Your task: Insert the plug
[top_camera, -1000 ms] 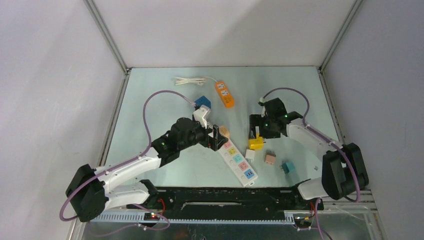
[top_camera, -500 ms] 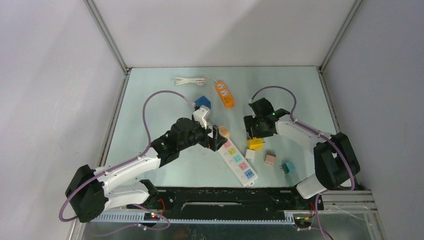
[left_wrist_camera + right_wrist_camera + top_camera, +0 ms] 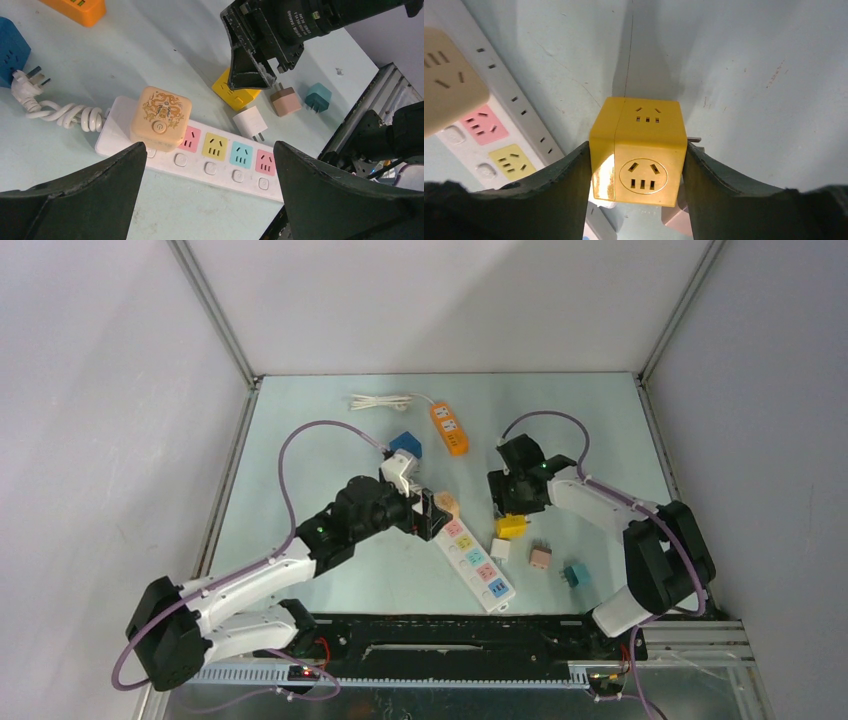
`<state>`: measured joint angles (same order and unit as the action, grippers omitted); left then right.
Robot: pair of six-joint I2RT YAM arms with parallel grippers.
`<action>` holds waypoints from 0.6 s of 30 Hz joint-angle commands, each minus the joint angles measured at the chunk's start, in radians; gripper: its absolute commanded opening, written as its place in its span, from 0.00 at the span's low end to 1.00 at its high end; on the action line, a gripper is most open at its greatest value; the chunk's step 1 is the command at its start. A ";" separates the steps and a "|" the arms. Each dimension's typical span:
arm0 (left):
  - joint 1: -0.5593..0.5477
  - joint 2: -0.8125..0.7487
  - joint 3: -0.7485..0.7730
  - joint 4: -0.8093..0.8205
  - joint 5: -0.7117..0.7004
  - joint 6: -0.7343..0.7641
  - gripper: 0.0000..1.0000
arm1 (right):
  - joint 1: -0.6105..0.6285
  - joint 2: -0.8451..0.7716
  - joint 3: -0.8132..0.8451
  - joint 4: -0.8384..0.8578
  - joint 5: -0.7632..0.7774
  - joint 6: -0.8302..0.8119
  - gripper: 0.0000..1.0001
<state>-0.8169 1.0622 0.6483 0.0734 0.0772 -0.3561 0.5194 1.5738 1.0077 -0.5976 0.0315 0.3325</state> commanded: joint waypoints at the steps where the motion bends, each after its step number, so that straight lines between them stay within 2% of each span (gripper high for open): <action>1: 0.002 -0.046 0.041 0.070 -0.037 -0.008 1.00 | -0.013 -0.125 0.048 0.024 -0.002 0.023 0.47; 7: 0.004 -0.057 0.048 0.113 -0.074 -0.090 1.00 | -0.068 -0.303 0.039 0.059 -0.105 0.070 0.46; 11: 0.004 -0.028 0.073 0.126 -0.070 -0.184 1.00 | -0.108 -0.426 0.005 0.123 -0.198 0.160 0.46; 18: 0.005 0.079 0.125 0.217 0.060 -0.334 1.00 | -0.149 -0.598 -0.088 0.281 -0.308 0.402 0.44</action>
<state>-0.8158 1.0962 0.7006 0.1810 0.0570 -0.5774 0.3820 1.0443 0.9569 -0.4610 -0.1833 0.5537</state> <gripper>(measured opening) 0.996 0.626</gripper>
